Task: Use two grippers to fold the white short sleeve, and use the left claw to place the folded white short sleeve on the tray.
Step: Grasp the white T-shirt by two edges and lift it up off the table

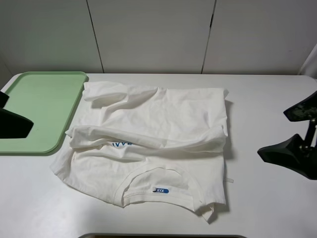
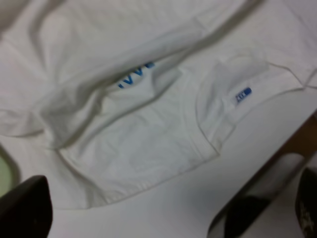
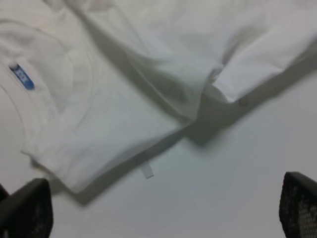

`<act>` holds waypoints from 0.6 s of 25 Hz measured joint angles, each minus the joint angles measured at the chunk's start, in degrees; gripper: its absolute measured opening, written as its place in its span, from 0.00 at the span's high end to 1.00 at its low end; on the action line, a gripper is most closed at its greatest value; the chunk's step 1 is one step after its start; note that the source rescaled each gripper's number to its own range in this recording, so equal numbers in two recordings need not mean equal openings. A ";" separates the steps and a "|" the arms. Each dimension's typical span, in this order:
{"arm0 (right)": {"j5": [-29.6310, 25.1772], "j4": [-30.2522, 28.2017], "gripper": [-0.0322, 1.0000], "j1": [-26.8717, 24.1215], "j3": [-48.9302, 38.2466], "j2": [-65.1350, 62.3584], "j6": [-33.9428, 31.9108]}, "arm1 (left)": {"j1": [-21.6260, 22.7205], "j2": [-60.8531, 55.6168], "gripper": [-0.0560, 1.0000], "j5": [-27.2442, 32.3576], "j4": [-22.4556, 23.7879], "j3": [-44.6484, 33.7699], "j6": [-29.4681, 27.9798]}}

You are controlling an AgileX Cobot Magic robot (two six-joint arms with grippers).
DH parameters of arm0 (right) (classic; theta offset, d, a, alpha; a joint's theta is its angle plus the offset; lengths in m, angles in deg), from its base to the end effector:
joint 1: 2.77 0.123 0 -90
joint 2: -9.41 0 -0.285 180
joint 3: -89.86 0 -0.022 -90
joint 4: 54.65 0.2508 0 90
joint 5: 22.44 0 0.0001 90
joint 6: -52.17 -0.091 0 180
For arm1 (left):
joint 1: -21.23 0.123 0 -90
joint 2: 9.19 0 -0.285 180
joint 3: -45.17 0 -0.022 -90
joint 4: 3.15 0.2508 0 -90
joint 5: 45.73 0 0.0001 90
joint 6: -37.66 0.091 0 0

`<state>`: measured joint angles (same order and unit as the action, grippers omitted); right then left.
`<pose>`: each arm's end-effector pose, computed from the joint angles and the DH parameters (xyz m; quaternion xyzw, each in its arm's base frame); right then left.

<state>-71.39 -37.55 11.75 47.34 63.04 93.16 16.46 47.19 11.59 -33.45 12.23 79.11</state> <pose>0.1256 0.0534 0.2758 -0.3867 0.8626 0.0647 0.3199 0.1388 -0.0504 0.3197 0.2967 0.8787 -0.1513 0.3420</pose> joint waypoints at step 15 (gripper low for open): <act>12.37 -9.80 0.00 9.89 0.04 24.60 0.32 | -9.39 17.97 0.04 -7.43 6.10 0.00 7.25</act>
<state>-59.02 -47.35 21.63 47.38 87.64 93.48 7.07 65.16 4.16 -27.35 12.23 86.36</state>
